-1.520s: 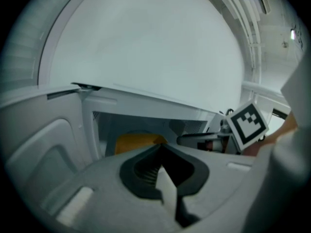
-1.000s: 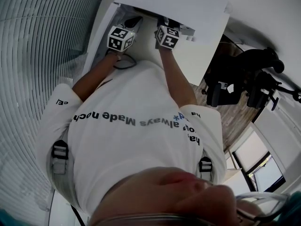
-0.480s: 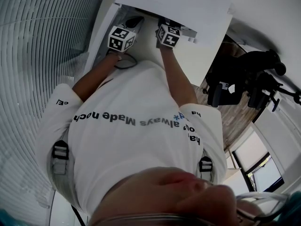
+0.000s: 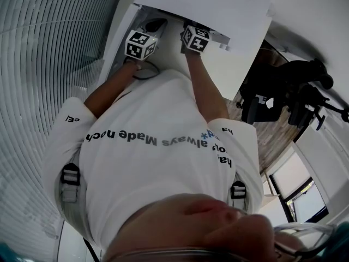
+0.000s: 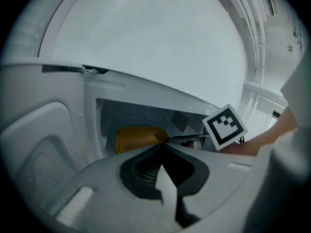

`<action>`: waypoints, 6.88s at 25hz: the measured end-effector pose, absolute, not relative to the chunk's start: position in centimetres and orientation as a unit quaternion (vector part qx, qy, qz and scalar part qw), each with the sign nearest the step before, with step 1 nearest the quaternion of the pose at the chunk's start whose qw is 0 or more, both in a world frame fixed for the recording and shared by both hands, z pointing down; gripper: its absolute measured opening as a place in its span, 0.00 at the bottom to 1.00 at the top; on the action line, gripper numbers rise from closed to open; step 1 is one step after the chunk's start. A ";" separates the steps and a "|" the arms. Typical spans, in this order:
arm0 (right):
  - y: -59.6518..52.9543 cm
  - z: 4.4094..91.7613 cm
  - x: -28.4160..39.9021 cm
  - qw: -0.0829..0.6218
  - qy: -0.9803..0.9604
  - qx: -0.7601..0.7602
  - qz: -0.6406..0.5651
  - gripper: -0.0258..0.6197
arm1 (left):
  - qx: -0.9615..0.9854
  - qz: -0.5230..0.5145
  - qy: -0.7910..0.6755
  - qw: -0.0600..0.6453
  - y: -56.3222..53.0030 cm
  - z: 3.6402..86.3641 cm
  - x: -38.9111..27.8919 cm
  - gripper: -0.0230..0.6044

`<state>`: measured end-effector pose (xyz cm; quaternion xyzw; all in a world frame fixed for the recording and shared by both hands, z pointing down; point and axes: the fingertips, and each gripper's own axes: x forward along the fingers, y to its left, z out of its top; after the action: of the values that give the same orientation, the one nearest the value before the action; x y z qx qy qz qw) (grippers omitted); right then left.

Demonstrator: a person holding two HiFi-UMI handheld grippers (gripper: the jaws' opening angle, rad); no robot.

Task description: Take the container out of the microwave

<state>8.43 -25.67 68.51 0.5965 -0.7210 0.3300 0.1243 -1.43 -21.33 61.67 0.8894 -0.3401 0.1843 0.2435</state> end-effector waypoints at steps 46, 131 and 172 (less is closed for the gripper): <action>-24.8 67.7 11.1 0.051 -0.644 0.652 0.398 0.07 | 0.891 0.182 -0.341 0.240 -20.2 60.9 -2.0 0.04; -9.7 68.9 15.1 0.084 -0.631 0.638 0.433 0.07 | 0.913 0.174 -0.281 0.239 -14.1 59.6 -1.1 0.04; -5.5 73.4 20.2 0.102 -0.542 0.684 0.477 0.07 | 0.915 0.178 -0.271 0.241 -14.3 59.8 0.4 0.04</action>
<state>20.22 -5.46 73.38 0.6838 -0.5425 0.4773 0.1015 0.40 -14.25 59.80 0.9148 -0.2710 0.1779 0.2411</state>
